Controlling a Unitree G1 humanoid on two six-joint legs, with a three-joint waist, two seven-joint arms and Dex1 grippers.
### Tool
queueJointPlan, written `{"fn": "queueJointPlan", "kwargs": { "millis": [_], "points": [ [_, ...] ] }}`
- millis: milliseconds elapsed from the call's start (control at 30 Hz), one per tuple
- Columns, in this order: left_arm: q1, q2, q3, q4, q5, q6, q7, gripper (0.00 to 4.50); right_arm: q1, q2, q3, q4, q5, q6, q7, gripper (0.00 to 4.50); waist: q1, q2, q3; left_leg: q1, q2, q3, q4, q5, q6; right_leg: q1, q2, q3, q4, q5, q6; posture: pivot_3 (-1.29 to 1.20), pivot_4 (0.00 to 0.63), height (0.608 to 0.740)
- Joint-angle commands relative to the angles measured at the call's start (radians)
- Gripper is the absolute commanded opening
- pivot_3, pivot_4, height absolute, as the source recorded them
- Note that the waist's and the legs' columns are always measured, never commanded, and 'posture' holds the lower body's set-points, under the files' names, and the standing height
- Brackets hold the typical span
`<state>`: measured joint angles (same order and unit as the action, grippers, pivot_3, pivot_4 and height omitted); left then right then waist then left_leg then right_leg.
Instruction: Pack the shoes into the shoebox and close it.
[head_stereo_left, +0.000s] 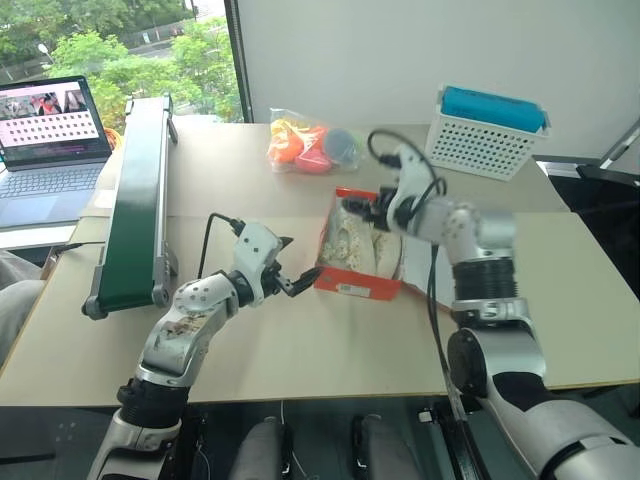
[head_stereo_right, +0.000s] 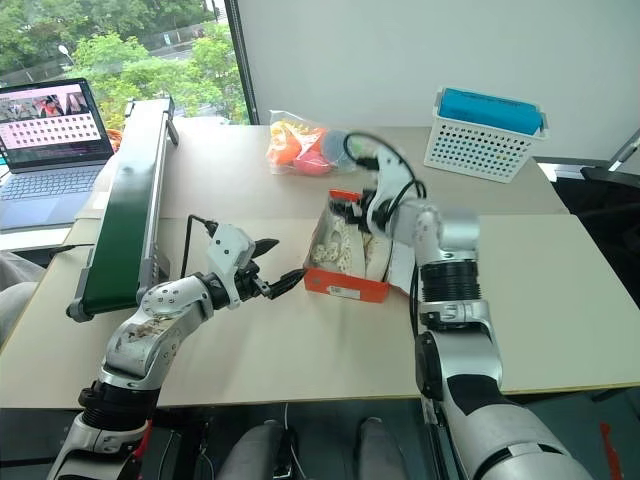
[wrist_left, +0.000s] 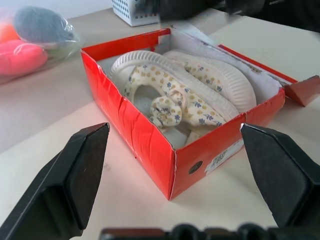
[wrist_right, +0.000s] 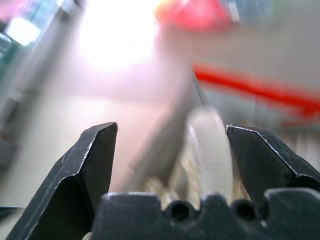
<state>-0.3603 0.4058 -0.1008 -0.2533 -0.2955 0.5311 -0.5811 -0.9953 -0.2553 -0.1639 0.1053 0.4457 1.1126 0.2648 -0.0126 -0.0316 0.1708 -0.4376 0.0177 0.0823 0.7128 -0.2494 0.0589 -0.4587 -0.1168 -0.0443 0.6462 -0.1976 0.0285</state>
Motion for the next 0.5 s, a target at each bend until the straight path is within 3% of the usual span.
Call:
{"fn": "queueJointPlan", "kwargs": {
  "millis": [33,67,200,400,500],
  "points": [
    [-0.003,0.013,0.007,-0.038,-0.006,-0.034,-0.030,4.50,0.098,-0.069,-0.024,-0.298,0.130,0.114,0.084,4.15,0.001,0.000,0.000,0.000,0.000,0.000,0.000,0.000,0.000,0.001,0.000,0.000,0.000,0.000,0.000,0.00,0.150,0.699],
    [-0.002,0.018,0.008,-0.041,-0.010,-0.036,-0.040,4.50,0.133,-0.092,-0.028,-0.357,0.164,0.147,0.106,4.15,0.001,0.000,0.000,0.000,0.000,0.000,0.000,0.000,0.000,0.001,0.000,0.000,0.000,0.000,0.000,0.00,0.150,0.699],
    [0.001,0.058,0.025,-0.045,-0.027,-0.053,-0.102,4.50,0.298,-0.165,-0.089,-0.588,0.314,0.241,0.172,3.09,0.002,0.000,0.000,0.000,0.000,-0.001,0.001,0.000,0.000,0.001,0.000,0.000,0.000,0.000,0.000,0.00,0.150,0.699],
    [-0.009,0.137,0.039,0.018,-0.029,-0.107,-0.206,4.50,0.552,-0.201,-0.149,-0.805,0.501,0.361,0.195,0.98,0.000,0.000,0.000,0.001,0.000,-0.001,0.000,0.000,0.000,0.001,0.000,0.000,-0.001,0.000,0.000,0.00,0.150,0.699],
    [-0.027,0.157,0.023,0.051,-0.018,-0.138,-0.251,4.50,0.627,-0.180,-0.156,-0.771,0.462,0.469,0.114,0.06,0.001,0.000,0.000,0.001,0.000,-0.001,0.000,0.000,0.000,0.002,0.000,0.001,-0.001,0.000,0.000,0.00,0.150,0.699]
  ]
}}
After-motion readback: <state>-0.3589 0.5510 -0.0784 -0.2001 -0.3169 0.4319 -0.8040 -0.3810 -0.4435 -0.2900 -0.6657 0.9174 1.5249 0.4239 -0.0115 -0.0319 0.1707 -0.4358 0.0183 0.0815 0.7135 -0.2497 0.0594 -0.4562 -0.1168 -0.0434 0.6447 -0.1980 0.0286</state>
